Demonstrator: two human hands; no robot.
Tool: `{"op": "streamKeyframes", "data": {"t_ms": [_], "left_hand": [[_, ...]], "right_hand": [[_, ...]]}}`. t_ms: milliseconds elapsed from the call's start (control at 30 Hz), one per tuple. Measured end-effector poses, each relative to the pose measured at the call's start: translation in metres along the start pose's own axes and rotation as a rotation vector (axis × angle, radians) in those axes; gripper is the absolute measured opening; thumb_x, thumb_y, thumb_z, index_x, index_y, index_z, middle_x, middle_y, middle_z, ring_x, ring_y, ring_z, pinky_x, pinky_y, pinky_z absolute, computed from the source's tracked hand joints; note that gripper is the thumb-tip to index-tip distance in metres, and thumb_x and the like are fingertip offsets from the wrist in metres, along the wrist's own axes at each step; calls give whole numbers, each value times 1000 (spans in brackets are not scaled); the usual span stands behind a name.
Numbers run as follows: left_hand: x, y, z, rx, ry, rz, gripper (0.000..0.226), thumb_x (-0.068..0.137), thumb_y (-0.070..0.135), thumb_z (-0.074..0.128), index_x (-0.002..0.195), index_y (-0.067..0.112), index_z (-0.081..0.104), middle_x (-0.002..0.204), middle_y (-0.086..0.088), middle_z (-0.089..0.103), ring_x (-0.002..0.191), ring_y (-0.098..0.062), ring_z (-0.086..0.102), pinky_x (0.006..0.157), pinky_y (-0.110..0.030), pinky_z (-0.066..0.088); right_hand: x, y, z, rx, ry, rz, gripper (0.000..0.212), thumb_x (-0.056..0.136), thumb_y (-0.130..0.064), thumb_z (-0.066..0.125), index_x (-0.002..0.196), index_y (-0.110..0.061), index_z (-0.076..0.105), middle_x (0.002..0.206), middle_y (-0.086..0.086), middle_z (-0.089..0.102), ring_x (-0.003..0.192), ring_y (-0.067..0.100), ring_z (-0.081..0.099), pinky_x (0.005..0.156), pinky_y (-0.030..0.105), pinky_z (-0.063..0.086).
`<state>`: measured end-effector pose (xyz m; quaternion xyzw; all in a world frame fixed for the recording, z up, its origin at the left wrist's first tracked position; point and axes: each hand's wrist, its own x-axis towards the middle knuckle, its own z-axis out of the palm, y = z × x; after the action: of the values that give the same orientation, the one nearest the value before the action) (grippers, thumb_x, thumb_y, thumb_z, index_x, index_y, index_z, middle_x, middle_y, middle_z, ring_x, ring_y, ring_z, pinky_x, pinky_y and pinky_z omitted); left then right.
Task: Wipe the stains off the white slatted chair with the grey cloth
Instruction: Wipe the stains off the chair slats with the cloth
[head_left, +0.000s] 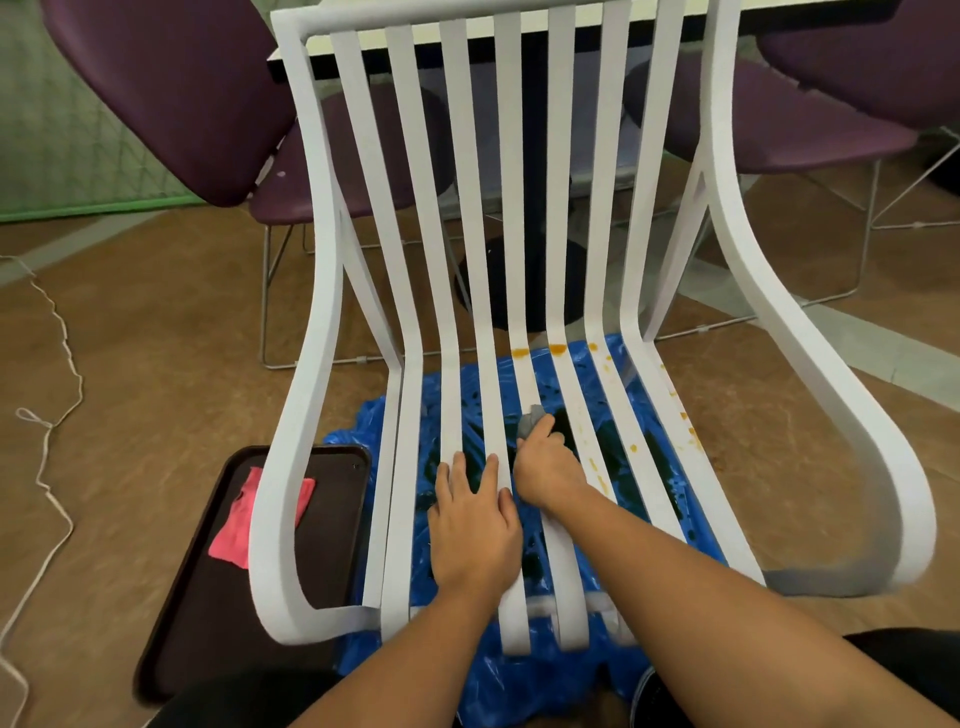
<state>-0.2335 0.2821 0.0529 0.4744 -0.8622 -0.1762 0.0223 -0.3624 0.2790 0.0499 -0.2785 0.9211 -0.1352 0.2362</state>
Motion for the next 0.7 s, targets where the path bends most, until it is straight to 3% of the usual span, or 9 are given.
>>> {"op": "streamKeyframes", "data": {"t_ms": [200,367,700], "left_hand": [[0,2,-2,-3,1,-1,53,105,45,25,158,38,23,167,-4,11,155,-26,3,118,-48,31],[2,0,-1,56,43,32,54,104,44,25,157,35,28,166,-11,19,154,-30,10,126,-47,11],[4,-2,3,11,32,21,54,105,47,22,159,38,19,168,-7,10,155,-27,0,126,-43,13]], "right_hand": [[34,-10,-3,-20,-3,-8,74,101,-27,50,151,2,4,138,21,45,113,33,61,84,42,53],[61,-18,-5,-3,12,-24,66,102,-28,46,149,-1,9,139,23,45,116,35,59,86,43,51],[122,-40,-15,38,-24,-9,71,103,-26,42,155,-1,1,150,25,35,131,40,47,102,49,44]]}}
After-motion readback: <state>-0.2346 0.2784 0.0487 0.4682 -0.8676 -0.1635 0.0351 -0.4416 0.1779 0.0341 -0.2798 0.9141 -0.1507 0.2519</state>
